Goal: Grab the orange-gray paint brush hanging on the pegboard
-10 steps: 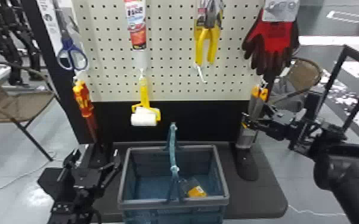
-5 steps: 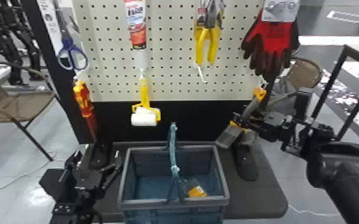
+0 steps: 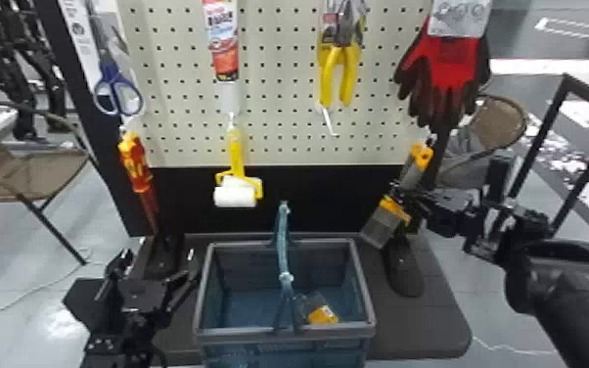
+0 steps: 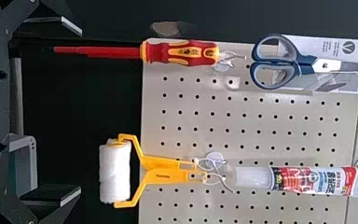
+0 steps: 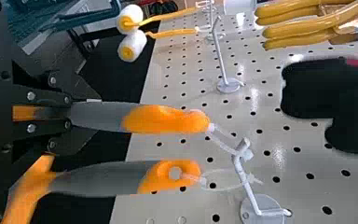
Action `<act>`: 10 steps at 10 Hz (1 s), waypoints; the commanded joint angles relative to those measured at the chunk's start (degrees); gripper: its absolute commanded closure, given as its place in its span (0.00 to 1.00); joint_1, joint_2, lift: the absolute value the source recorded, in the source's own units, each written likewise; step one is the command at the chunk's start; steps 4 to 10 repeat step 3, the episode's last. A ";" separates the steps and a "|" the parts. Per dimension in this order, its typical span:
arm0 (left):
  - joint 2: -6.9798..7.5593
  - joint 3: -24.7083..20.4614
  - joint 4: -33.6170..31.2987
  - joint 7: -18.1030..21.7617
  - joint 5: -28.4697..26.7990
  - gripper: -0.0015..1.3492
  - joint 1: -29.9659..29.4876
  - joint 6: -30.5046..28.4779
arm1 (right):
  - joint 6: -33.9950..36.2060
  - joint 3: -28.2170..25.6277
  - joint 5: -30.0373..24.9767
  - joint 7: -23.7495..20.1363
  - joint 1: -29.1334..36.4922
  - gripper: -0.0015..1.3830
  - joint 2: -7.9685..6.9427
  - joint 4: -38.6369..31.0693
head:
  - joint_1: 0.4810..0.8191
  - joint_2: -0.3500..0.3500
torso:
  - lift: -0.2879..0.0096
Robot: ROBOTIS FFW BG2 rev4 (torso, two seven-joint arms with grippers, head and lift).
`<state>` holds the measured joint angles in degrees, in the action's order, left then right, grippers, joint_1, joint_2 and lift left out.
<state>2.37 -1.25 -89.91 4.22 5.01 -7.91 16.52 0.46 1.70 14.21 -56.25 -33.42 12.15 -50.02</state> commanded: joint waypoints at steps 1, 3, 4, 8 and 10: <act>0.00 -0.07 0.00 0.00 0.09 0.09 0.00 0.00 | -0.29 -0.03 -0.06 0.00 0.02 0.92 0.07 0.18 | 0.20 0.50 | 0.63; 0.09 -0.07 0.00 0.00 0.09 0.09 0.00 0.09 | -0.29 -0.03 -0.24 0.00 0.02 0.92 0.07 0.27 | 0.20 0.50 | 0.63; 0.09 -0.07 0.00 0.00 0.09 0.09 0.00 0.09 | -0.29 -0.03 -0.24 0.00 0.02 0.92 0.07 0.27 | 0.20 0.50 | 0.63; 0.09 -0.07 0.00 0.00 0.09 0.09 0.00 0.09 | -0.29 -0.03 -0.24 0.00 0.02 0.92 0.07 0.27 | 0.20 0.50 | 0.63; 0.09 -0.07 0.00 0.00 0.09 0.09 0.00 0.09 | -0.29 -0.03 -0.24 0.00 0.02 0.92 0.07 0.27 | 0.20 0.50 | 0.63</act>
